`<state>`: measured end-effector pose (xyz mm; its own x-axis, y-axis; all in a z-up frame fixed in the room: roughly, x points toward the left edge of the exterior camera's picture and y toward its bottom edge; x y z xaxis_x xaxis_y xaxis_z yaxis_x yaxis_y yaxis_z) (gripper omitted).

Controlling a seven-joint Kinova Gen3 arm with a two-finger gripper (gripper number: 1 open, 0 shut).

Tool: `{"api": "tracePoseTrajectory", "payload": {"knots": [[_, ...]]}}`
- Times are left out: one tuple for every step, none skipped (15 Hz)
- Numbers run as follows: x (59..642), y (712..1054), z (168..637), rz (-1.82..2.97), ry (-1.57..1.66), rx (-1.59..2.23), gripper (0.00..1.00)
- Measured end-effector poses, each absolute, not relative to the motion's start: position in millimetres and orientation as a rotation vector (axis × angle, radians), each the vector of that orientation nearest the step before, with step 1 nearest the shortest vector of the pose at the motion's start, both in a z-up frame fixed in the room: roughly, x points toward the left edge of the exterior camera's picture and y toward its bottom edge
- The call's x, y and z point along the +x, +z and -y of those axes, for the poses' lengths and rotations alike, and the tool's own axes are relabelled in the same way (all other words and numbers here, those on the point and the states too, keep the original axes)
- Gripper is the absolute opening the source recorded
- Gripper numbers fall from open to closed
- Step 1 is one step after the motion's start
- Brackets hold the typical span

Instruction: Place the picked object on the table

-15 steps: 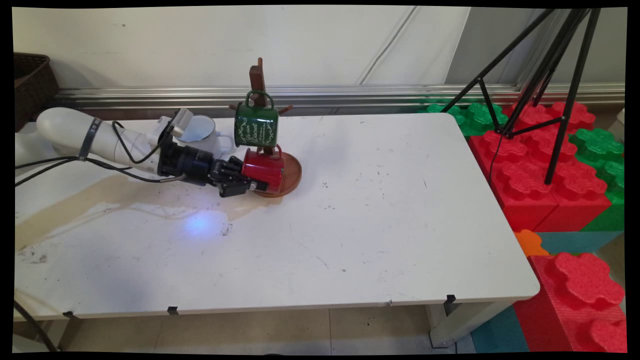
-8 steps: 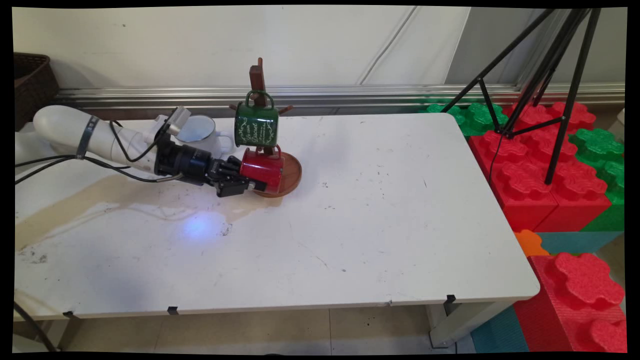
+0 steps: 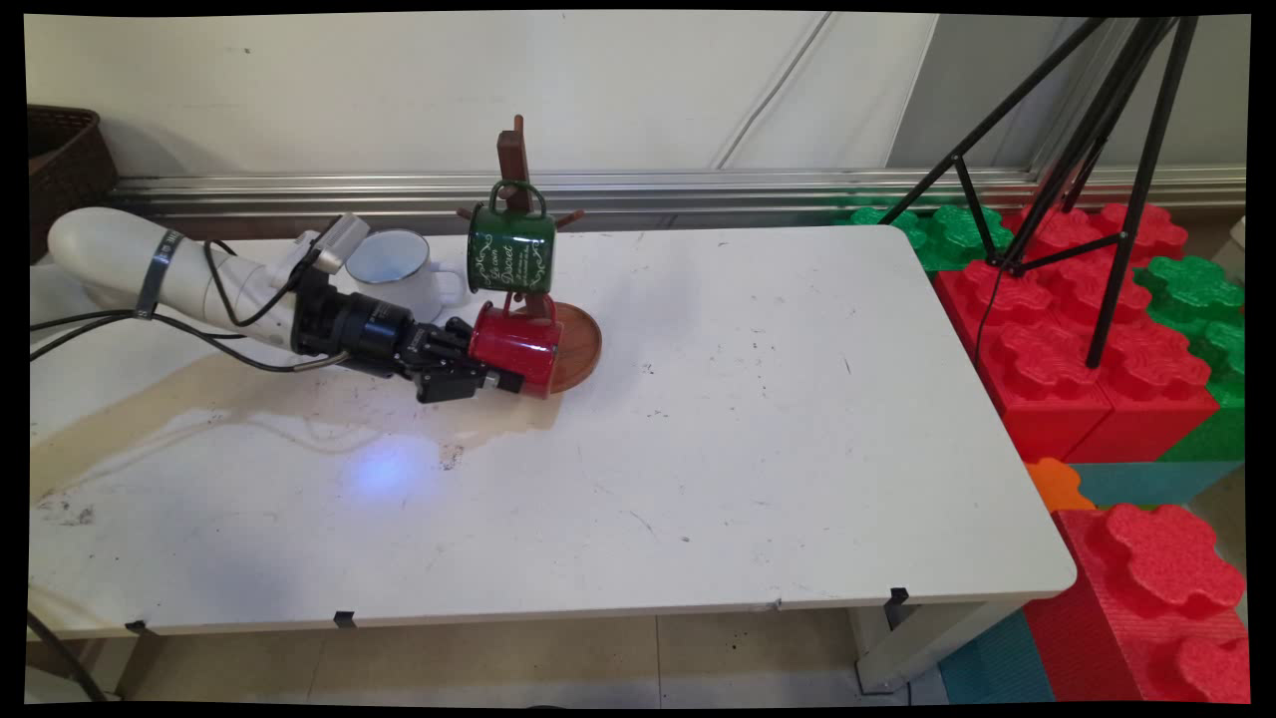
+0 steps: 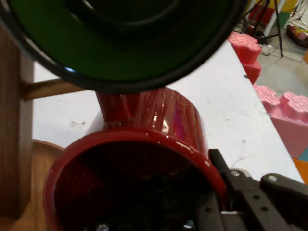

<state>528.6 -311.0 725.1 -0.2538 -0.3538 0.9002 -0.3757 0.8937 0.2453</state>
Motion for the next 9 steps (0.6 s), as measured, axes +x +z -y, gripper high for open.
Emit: {"api": "tracePoseTrajectory", "payload": {"knots": [[529, 726, 308, 1.864, 0.017, 0.536, 0.00], [530, 727, 306, 1.866, 0.011, 0.531, 0.00], [531, 728, 302, 1.870, 0.005, 0.526, 0.00], [532, 729, 298, 1.873, -0.002, 0.520, 0.00], [533, 729, 296, 1.876, -0.006, 0.517, 0.00], [534, 730, 294, 1.879, -0.009, 0.515, 0.00], [535, 730, 291, 1.883, -0.013, 0.513, 0.00], [536, 731, 289, 1.886, -0.015, 0.511, 0.00], [539, 732, 286, 1.893, -0.017, 0.508, 0.00]]}}
